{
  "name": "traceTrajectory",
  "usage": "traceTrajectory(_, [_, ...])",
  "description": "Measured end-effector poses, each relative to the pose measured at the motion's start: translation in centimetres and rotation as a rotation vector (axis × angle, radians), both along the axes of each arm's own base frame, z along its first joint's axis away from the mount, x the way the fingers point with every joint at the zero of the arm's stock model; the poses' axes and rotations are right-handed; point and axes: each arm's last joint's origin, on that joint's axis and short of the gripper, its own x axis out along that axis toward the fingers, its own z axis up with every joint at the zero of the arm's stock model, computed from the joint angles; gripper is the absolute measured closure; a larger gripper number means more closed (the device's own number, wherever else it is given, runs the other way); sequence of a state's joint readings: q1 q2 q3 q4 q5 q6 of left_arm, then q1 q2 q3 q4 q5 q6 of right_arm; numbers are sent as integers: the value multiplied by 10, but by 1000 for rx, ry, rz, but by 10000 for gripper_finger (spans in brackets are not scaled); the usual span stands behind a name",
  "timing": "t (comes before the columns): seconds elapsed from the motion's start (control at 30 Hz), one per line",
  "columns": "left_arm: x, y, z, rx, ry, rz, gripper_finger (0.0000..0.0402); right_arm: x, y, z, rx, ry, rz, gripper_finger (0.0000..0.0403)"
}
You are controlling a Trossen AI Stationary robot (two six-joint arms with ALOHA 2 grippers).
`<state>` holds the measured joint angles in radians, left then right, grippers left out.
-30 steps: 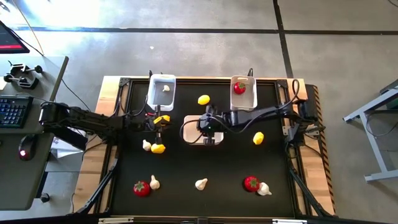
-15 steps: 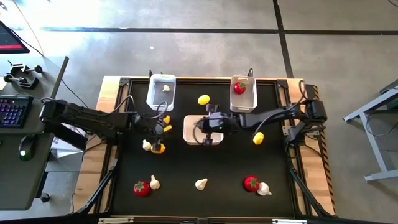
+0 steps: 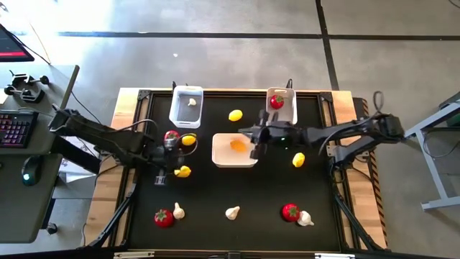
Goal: Sort produce into baskets
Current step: Put the white garlic into the transparent bin
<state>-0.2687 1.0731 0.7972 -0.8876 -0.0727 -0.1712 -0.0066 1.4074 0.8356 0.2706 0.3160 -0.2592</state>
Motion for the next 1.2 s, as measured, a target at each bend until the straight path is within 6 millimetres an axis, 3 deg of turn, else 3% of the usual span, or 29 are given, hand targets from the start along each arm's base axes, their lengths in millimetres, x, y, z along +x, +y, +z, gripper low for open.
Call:
traceTrajectory(0.13, [-11,-1,-4,-25,113,136,387,-14,-4,11,-17,-32,-33,402])
traceTrajectory(0.3, [-15,-5,-12,-15,185,205,343,-19,-5,10,-19,-26,-38,403])
traceTrajectory(0.6, [-5,-8,-37,75,308,245,225,-21,-6,7,-26,3,-61,403])
traceTrajectory(0.77, [2,-10,-49,100,362,253,179,-21,-6,7,-26,5,-61,403])
traceTrajectory(1.2, [15,-5,-59,86,365,248,163,-21,-6,4,-22,36,-64,403])
